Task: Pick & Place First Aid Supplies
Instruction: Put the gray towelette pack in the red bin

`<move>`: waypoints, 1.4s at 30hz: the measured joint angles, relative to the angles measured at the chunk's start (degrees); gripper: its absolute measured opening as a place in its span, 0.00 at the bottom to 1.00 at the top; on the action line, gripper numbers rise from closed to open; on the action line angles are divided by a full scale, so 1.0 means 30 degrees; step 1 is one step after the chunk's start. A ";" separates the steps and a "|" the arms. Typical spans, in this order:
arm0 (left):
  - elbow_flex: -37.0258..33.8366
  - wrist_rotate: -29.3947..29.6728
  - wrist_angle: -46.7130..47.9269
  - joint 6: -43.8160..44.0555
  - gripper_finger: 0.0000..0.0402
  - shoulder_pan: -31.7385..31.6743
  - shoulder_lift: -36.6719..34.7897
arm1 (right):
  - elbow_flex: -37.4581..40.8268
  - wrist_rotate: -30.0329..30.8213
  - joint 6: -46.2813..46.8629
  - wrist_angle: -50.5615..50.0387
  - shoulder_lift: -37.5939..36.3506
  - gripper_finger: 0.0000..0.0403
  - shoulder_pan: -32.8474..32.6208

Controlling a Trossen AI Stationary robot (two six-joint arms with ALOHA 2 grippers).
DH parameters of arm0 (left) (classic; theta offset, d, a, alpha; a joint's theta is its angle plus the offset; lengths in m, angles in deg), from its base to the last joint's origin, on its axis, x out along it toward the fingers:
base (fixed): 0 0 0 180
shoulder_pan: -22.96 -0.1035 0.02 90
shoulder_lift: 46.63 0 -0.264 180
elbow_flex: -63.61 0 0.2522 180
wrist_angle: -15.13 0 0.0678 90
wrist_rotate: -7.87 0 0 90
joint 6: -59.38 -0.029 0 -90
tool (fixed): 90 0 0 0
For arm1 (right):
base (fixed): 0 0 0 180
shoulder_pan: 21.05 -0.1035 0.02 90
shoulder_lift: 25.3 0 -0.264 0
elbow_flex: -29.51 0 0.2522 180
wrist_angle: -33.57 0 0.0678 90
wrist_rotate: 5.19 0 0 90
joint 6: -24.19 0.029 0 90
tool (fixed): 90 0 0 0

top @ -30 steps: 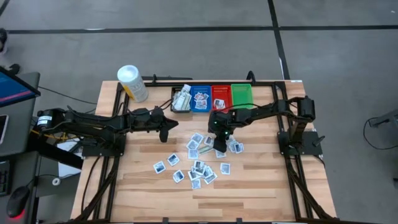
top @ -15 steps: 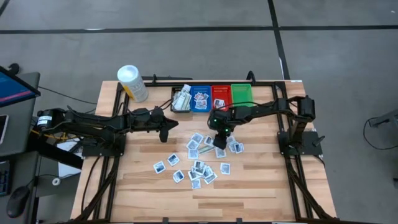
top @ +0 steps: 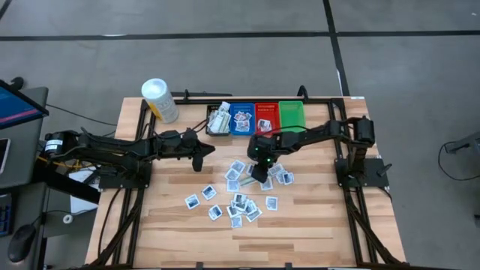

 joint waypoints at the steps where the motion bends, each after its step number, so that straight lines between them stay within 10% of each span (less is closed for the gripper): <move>1: 0.0000 0.0000 0.0007 0.0000 0.11 -0.0007 0.0001 | -0.0024 -0.0066 0.0000 0.0010 0.0121 0.28 -0.0047; 26: 0.0000 0.0000 0.0007 0.0000 0.11 -0.0006 0.0002 | 0.0144 0.5775 -0.1620 -0.0809 -0.2090 0.02 -0.0631; 42: 0.0000 0.0000 0.0003 0.0000 0.11 -0.0003 0.0002 | 0.0096 0.6737 -0.4895 -0.0589 -0.1787 0.39 -0.0843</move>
